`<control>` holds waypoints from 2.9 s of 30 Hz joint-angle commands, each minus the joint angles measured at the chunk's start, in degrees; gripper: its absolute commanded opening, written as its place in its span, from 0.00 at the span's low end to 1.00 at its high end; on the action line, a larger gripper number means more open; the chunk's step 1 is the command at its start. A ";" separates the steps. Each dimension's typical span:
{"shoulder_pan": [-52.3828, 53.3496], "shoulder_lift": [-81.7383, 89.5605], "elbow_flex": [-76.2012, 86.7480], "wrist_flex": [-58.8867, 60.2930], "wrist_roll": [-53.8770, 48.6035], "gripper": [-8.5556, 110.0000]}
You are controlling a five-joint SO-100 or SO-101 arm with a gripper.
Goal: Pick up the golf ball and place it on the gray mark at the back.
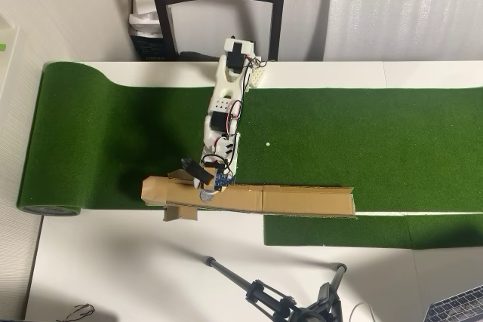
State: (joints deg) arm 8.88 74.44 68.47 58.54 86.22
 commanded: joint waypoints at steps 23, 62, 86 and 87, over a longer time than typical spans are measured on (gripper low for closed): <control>-0.44 -1.32 -6.42 -4.13 0.26 0.20; -0.53 -1.23 -6.33 -4.75 -3.69 0.39; -2.99 0.53 -8.17 5.71 -0.97 0.39; -3.43 1.67 -9.32 8.26 -0.26 0.39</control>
State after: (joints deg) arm 7.29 70.75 67.85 61.44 83.76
